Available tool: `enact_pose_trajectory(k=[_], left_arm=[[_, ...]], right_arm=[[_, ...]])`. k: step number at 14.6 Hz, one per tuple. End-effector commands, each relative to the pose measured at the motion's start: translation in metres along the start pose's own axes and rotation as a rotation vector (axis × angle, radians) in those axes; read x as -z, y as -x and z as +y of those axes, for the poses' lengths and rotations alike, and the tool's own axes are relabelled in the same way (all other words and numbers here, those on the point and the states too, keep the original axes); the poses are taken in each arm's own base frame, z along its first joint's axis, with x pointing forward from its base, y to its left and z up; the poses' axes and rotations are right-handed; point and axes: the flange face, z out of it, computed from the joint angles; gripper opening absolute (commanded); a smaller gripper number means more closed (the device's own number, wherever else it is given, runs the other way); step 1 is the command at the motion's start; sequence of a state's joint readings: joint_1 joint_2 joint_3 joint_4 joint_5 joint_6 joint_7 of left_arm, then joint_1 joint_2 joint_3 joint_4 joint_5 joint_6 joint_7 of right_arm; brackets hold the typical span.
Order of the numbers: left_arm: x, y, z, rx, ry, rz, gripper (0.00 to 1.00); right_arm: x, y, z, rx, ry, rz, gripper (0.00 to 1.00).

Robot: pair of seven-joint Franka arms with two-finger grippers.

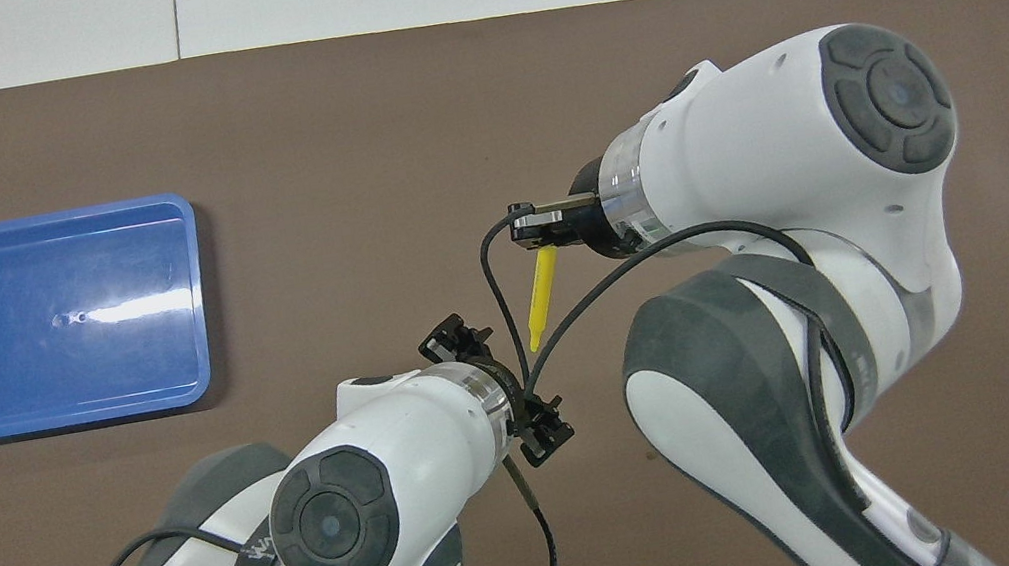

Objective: Right arm passes pens to left for tray arrangement
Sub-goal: 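Close the left gripper on the yellow pen below the right gripper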

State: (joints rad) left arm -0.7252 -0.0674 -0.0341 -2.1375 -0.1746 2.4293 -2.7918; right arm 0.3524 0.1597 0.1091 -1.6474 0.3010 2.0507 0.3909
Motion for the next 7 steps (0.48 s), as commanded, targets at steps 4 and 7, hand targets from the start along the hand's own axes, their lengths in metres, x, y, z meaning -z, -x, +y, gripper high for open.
enact_pose_trajectory(k=[4,7], left_arm=[[0.0282,-0.008,0.0164,0.172,0.061,0.023,1.0],[0.0292,-0.0054,0.0189,0.175,0.066,0.006,1.0]], right_arm=[[-0.0012,-0.0019,-0.0033,-0.023,-0.021,0.005,0.0],[-0.0019,-0.0017,-0.003,-0.025,-0.02,0.004,0.0]])
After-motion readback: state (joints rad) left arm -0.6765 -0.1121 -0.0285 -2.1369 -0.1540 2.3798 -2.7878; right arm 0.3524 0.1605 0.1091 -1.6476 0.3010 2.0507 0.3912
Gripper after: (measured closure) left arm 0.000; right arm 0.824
